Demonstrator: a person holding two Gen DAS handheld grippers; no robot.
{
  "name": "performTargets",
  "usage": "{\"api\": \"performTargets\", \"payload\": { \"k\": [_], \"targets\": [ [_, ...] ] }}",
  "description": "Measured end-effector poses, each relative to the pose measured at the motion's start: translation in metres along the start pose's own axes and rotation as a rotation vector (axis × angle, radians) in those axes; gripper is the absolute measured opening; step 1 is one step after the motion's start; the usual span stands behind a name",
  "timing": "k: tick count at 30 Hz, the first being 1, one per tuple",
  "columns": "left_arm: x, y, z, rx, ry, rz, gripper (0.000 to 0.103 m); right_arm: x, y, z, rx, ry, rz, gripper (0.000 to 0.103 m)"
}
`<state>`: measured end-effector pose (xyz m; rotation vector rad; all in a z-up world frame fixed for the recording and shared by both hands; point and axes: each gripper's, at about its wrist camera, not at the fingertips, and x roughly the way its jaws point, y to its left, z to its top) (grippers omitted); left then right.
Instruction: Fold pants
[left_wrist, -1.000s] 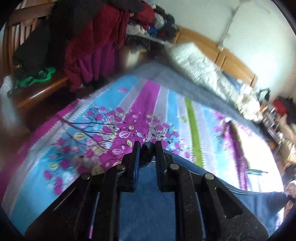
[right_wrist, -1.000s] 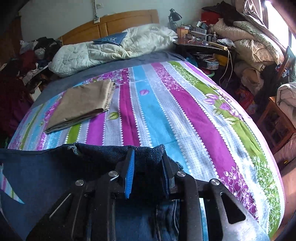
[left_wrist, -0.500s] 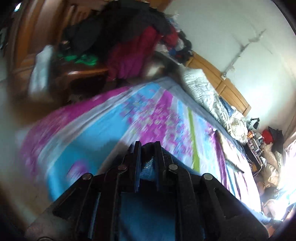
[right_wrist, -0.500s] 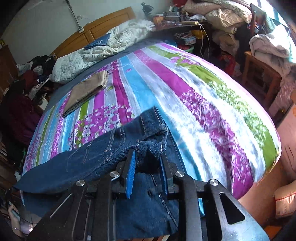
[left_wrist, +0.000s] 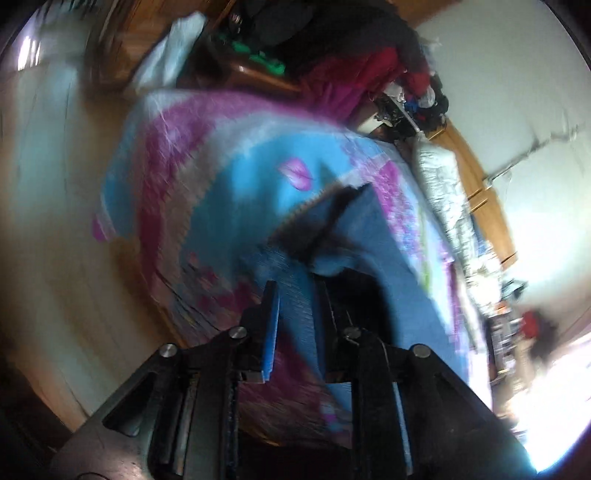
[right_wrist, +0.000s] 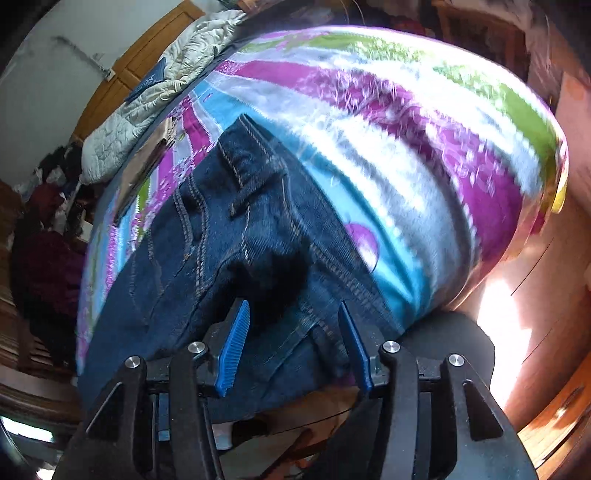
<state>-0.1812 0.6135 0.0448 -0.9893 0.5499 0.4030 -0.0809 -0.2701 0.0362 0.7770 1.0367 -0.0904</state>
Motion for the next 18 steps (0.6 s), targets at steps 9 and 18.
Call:
{"api": "performTargets", "payload": {
  "k": [9,18],
  "targets": [
    [0.045,-0.033,0.028,-0.165,0.111,-0.019,0.068,0.037,0.019,-0.013,0.261,0.085,0.291,0.082],
    [0.079,-0.022,0.03,-0.2,0.185,0.023,0.058,0.031,0.017,0.0,0.251,-0.009,0.394,0.081]
  ]
}}
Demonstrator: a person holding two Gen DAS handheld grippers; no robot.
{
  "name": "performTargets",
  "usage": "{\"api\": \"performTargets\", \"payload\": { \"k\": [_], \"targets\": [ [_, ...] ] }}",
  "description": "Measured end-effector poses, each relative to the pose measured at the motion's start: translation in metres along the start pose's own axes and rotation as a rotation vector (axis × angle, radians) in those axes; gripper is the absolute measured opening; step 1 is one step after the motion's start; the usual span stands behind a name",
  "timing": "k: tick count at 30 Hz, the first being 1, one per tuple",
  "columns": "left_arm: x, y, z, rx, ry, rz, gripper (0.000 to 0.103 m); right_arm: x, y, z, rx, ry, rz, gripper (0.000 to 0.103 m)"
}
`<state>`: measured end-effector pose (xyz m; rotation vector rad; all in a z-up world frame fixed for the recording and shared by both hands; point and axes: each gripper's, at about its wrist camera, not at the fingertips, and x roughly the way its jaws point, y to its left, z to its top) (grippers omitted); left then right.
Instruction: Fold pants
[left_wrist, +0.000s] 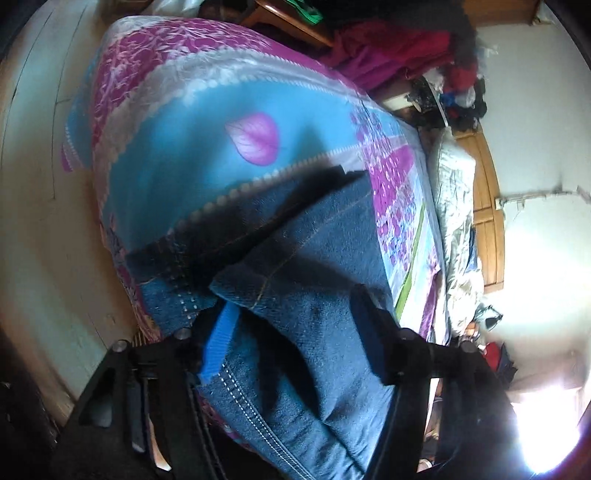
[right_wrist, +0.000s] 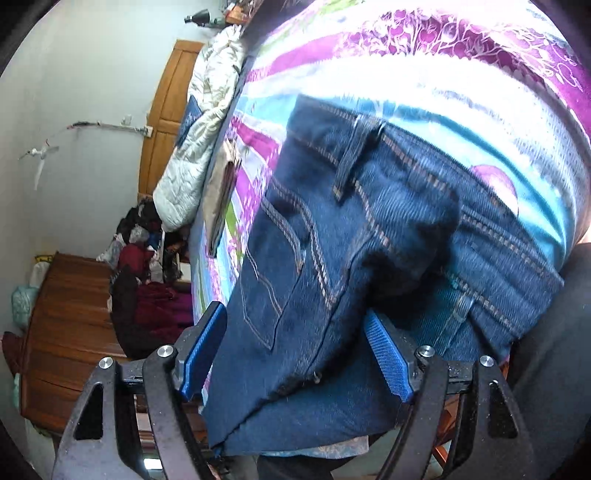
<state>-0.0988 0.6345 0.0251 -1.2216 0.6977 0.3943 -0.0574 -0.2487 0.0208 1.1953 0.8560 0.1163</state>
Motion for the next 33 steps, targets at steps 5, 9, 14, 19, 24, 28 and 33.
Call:
{"api": "performTargets", "payload": {
  "k": [5,9,14,19,24,28,33],
  "targets": [
    [0.001,0.004,-0.005,-0.005,0.009,0.008,0.058,0.007,-0.005,0.014,0.025,-0.015,0.003,0.074],
    [0.002,0.005,-0.001,0.039,0.005,0.028,0.022,0.014,-0.006,0.02,0.032,-0.01,-0.109,0.058],
    [0.004,0.006,0.004,0.065,0.018,0.007,0.011,0.016,0.029,0.027,-0.124,-0.016,-0.217,0.016],
    [-0.007,-0.025,0.022,0.043,0.005,-0.095,0.008,0.01,0.125,0.054,-0.303,-0.086,-0.103,0.013],
    [-0.066,-0.089,0.027,0.23,-0.119,-0.274,0.008,-0.027,0.181,0.046,-0.433,-0.162,0.007,0.013],
    [-0.069,-0.018,0.017,0.191,-0.116,-0.172,0.008,-0.034,0.116,0.019,-0.363,-0.021,-0.097,0.013],
    [-0.039,0.07,-0.001,0.009,-0.038,-0.072,0.004,-0.022,0.057,-0.002,-0.305,0.069,-0.226,0.013]
  ]
}}
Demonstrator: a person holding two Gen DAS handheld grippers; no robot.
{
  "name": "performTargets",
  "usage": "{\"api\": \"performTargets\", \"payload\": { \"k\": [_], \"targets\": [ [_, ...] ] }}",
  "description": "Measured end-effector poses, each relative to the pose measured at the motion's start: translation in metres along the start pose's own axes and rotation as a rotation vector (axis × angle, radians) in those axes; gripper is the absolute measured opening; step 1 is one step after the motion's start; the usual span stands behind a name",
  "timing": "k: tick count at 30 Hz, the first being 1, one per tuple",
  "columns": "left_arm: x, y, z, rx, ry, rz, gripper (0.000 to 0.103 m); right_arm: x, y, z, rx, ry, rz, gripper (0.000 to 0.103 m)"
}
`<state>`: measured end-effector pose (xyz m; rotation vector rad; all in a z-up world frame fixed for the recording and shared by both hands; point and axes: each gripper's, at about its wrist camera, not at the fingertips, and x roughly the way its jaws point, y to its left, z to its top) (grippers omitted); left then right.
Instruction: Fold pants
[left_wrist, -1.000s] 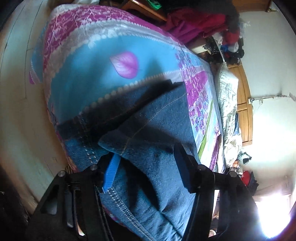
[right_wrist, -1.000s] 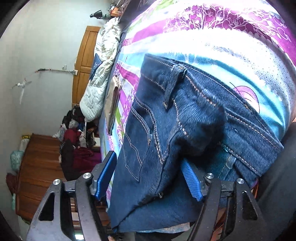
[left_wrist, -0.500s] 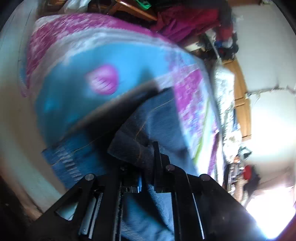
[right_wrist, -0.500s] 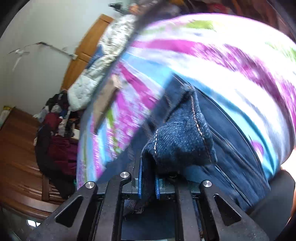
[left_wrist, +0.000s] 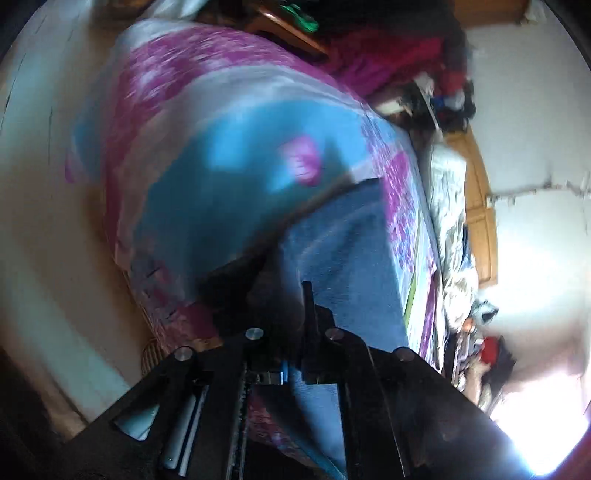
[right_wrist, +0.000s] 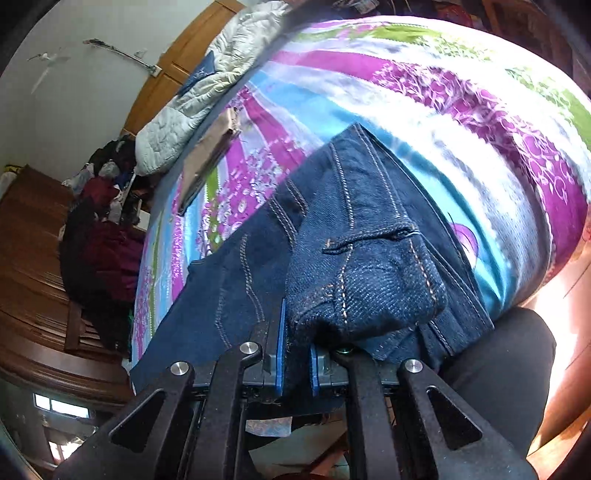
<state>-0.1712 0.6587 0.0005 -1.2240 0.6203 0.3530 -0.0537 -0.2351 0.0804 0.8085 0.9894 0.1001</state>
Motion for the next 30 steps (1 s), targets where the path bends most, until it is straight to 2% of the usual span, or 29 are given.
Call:
{"api": "performTargets", "payload": {
  "k": [1,3,7,12,15,18,21,25,30],
  "targets": [
    [-0.004,0.0,-0.002,-0.001,-0.016,-0.015,0.004,0.002,-0.004,0.0,0.009,-0.003,0.003,0.013],
    [-0.008,-0.005,-0.002,0.028,-0.019,0.002,0.004,0.004,-0.005,0.003,-0.011,0.001,0.003,0.013],
    [-0.008,-0.017,0.003,0.104,0.016,0.037,0.004,0.003,0.001,0.003,-0.057,0.016,-0.01,0.013],
    [0.005,-0.025,0.001,0.172,0.04,0.116,0.006,0.008,-0.016,-0.003,-0.046,0.028,-0.021,0.013],
    [0.008,-0.024,0.003,0.164,0.042,0.123,0.007,-0.002,-0.011,-0.005,-0.06,0.015,0.006,0.013],
    [0.007,-0.027,0.004,0.179,0.046,0.141,0.008,-0.029,-0.002,-0.012,-0.101,-0.031,0.076,0.013],
    [0.009,-0.027,0.004,0.184,0.049,0.152,0.008,-0.032,-0.016,-0.023,-0.107,0.012,0.012,0.013],
    [0.018,-0.029,0.003,0.153,0.027,0.142,0.008,-0.008,-0.046,-0.035,-0.059,0.066,-0.065,0.013],
    [0.018,-0.033,0.004,0.154,0.036,0.15,0.008,0.002,-0.059,-0.031,-0.051,0.066,-0.078,0.017]
  ]
}}
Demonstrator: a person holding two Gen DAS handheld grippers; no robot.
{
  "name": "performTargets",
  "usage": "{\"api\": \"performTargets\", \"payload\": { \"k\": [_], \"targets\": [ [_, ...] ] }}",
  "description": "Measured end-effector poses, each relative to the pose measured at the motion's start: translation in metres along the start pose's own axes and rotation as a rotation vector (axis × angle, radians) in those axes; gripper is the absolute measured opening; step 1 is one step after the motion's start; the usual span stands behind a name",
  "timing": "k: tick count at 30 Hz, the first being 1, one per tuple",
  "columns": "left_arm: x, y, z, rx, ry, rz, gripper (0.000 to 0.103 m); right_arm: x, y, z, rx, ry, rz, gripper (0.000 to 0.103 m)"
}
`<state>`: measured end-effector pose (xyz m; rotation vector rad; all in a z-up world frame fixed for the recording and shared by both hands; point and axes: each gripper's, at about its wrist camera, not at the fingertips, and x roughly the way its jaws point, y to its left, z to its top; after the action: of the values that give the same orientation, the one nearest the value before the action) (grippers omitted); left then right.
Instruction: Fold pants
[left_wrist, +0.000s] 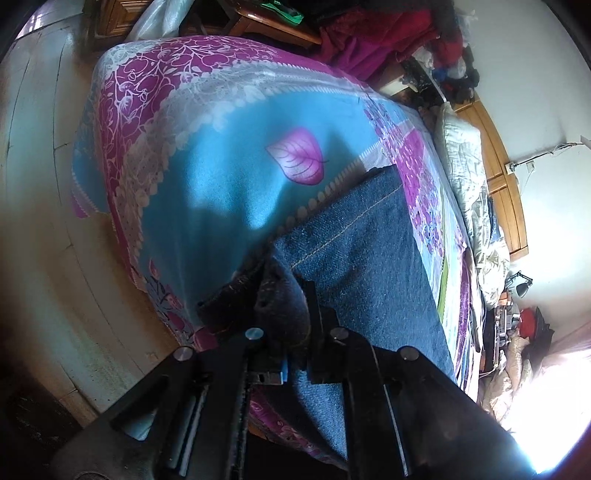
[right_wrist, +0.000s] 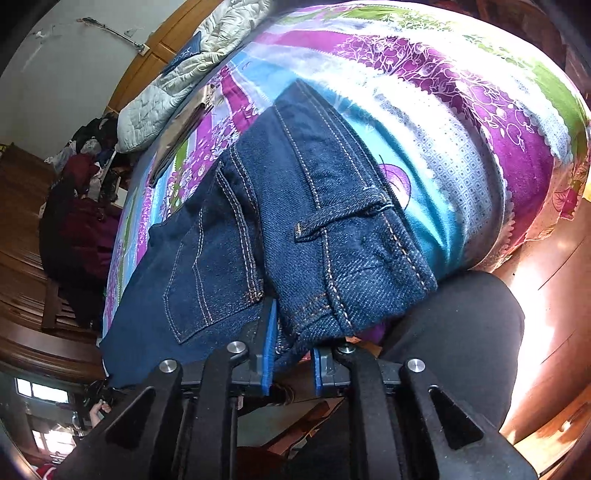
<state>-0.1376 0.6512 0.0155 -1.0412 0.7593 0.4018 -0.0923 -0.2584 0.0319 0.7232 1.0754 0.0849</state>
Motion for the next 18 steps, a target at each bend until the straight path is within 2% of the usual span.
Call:
{"api": "performTargets", "payload": {
  "k": [5,7,8,10,11,12,13,15,17,18],
  "targets": [
    [0.0,0.002,-0.001,-0.014,-0.01,-0.01,0.008,0.004,-0.014,0.001,0.017,0.006,0.007,0.022],
    [-0.001,0.005,-0.003,-0.032,-0.019,-0.026,0.008,0.002,-0.022,0.0,0.027,0.003,-0.008,0.029],
    [-0.001,0.007,-0.003,-0.046,-0.021,-0.032,0.008,-0.004,-0.029,0.001,0.043,-0.017,-0.048,0.033],
    [-0.003,0.006,-0.002,-0.054,-0.019,-0.029,0.008,-0.023,-0.049,0.006,0.107,-0.063,-0.079,0.049],
    [-0.003,0.003,-0.001,-0.041,-0.017,-0.016,0.008,-0.032,-0.053,0.009,0.123,-0.096,-0.114,0.049],
    [-0.004,0.0,-0.001,-0.024,-0.016,-0.001,0.008,-0.043,-0.052,0.013,0.104,-0.14,-0.176,0.049],
    [-0.005,-0.005,-0.001,-0.001,-0.019,0.02,0.008,-0.051,-0.041,0.02,0.037,-0.177,-0.194,0.049],
    [-0.008,-0.013,-0.001,0.025,-0.045,0.048,0.008,-0.051,-0.012,0.033,-0.083,-0.222,-0.196,0.049],
    [-0.016,-0.017,-0.002,0.022,-0.106,0.057,0.009,-0.033,0.024,0.053,-0.189,-0.218,-0.161,0.049],
    [-0.019,-0.019,-0.002,0.014,-0.128,0.056,0.01,-0.022,0.04,0.063,-0.231,-0.216,-0.159,0.054]
  ]
}}
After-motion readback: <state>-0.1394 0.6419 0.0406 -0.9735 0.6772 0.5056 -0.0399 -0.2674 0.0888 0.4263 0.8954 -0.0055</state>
